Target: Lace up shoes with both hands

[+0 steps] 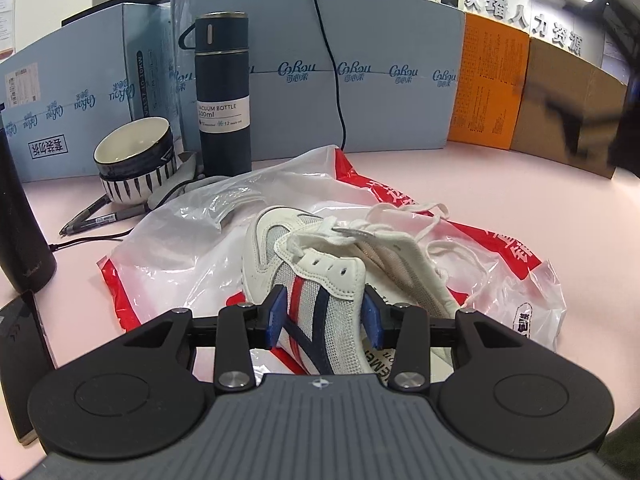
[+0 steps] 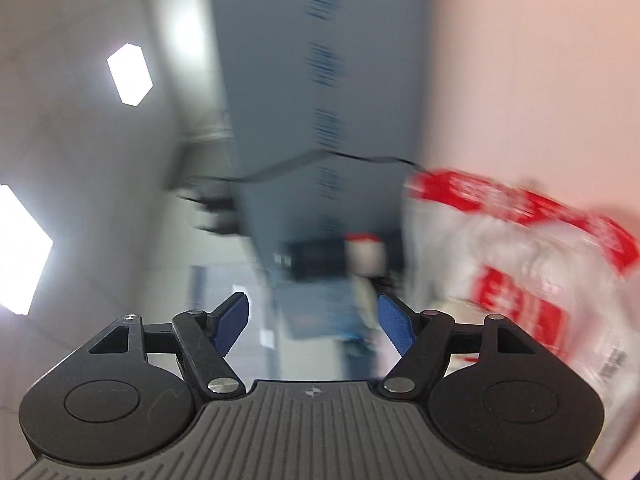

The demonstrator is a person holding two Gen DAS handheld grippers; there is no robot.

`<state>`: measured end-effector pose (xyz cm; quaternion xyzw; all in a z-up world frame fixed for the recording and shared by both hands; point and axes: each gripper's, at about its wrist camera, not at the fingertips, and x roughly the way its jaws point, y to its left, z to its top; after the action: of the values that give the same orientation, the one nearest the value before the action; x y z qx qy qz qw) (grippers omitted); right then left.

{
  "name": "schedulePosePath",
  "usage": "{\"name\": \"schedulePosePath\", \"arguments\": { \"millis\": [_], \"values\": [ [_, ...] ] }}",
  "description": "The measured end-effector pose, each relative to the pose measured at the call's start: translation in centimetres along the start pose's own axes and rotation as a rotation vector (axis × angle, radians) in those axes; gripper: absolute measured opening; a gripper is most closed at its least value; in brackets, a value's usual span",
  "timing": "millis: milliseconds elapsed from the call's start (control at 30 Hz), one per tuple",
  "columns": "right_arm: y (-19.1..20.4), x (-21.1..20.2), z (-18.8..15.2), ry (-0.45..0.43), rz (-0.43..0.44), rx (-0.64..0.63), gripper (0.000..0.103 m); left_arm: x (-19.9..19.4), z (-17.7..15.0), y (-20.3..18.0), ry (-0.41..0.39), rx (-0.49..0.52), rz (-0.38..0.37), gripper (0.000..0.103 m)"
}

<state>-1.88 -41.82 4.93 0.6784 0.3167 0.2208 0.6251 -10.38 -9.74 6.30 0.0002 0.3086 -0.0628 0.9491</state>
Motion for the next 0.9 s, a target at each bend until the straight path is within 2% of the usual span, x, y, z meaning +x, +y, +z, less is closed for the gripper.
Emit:
{"name": "schedulePosePath", "arguments": {
  "millis": [100, 233, 367, 433, 467, 500, 533, 567, 633, 767, 900],
  "values": [
    [-3.3, 1.3, -1.4, 0.053, -0.179, -0.023, 0.068, -0.1, -0.2, 0.3, 0.0, -0.013, 0.007, 0.049],
    [-5.6, 3.0, -2.3, 0.103, -0.246, -0.012, 0.067, -0.2, -0.2, 0.3, -0.013, -0.008, 0.003, 0.061],
    [-5.9, 4.3, -2.5, 0.122, -0.338, -0.104, 0.059, -0.1, -0.1, 0.1, -0.02, 0.014, -0.006, 0.062],
    [-6.4, 4.5, -2.4, 0.133, -0.343, -0.132, 0.054, 0.1, 0.1, 0.1, -0.019, 0.023, -0.007, 0.061],
    [-6.7, 4.7, -2.3, 0.139, -0.34, -0.136, 0.042, 0.3, 0.1, 0.1, -0.017, 0.025, -0.007, 0.058],
    [-6.9, 4.9, -2.3, 0.144, -0.337, -0.141, 0.021, 0.4, 0.2, 0.2, -0.016, 0.021, -0.011, 0.053],
    [-7.4, 5.0, -2.3, 0.149, -0.316, -0.124, 0.012, 0.5, 0.3, 0.4, -0.016, 0.017, -0.015, 0.035],
    [-7.9, 4.7, -2.3, 0.142, -0.287, -0.081, 0.007, 0.5, 0.4, 0.5, -0.018, 0.006, -0.027, 0.027],
    [-8.6, 3.8, -2.2, 0.106, -0.189, 0.014, 0.005, 0.4, 0.4, 0.5, -0.025, -0.004, -0.037, 0.024],
    [-9.3, 1.9, -2.1, 0.031, 0.03, 0.185, 0.004, 0.4, 0.2, 0.5, -0.017, -0.011, -0.039, 0.025],
    [-8.3, 1.3, -2.0, 0.022, 0.178, 0.224, 0.003, 0.4, 0.1, 0.5, -0.016, -0.016, -0.025, 0.026]
  ]
}}
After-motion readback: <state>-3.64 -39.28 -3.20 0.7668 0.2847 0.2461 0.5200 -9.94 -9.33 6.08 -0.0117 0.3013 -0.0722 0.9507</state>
